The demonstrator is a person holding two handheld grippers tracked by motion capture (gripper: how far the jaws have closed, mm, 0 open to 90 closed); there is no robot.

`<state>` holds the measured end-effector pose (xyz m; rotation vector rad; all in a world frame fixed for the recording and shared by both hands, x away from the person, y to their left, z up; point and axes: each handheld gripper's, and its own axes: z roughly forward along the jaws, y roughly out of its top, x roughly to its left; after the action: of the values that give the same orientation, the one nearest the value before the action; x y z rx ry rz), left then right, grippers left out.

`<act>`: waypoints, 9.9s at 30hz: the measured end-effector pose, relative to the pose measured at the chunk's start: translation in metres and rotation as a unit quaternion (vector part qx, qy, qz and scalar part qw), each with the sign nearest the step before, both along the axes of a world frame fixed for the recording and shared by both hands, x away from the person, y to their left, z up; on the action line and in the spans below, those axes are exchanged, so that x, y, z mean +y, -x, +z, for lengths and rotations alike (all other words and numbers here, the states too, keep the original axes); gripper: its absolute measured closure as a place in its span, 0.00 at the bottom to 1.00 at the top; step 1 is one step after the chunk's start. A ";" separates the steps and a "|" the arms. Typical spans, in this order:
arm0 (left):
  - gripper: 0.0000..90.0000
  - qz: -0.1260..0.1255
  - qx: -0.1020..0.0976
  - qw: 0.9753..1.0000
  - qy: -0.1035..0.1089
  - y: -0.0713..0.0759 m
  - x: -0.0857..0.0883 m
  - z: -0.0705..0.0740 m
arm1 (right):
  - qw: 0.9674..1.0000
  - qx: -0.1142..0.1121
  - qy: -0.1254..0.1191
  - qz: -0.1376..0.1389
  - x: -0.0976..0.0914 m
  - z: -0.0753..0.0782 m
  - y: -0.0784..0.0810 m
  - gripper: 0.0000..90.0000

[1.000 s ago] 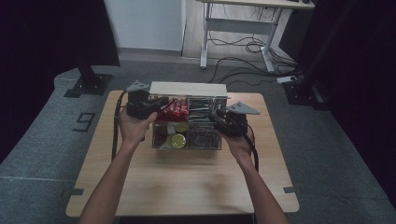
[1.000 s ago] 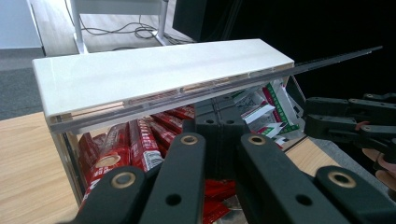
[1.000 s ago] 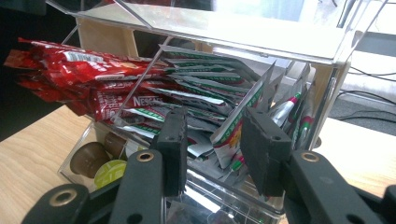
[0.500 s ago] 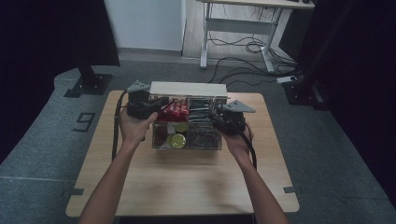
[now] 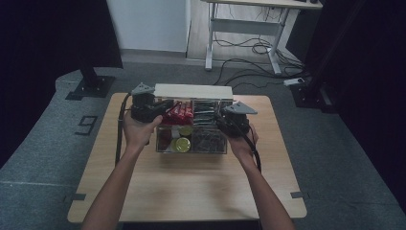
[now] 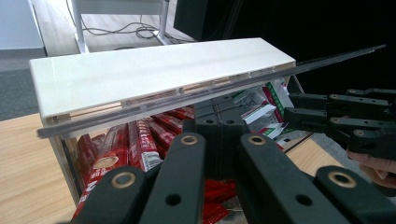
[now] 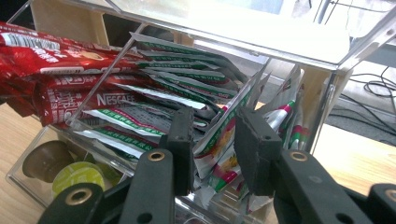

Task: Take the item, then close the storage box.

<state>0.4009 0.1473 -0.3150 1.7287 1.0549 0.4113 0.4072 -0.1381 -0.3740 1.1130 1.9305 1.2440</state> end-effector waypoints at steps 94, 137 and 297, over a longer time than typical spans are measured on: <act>1.00 0.007 0.007 1.000 0.002 -0.007 -0.004 -0.003 | 0.990 -0.077 -0.116 0.022 -0.062 0.020 0.063 0.98; 1.00 0.005 0.005 1.000 0.001 -0.004 -0.004 -0.002 | 0.988 -0.077 -0.137 0.009 -0.103 0.003 0.093 0.98; 1.00 -0.012 0.009 1.000 0.000 0.018 -0.005 -0.014 | 0.993 0.054 -0.053 -0.090 -0.142 -0.139 0.068 0.48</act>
<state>0.3826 0.1421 -0.3287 1.7459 1.0458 0.3809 0.3395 -0.2803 -0.5133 1.4023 1.8116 1.2219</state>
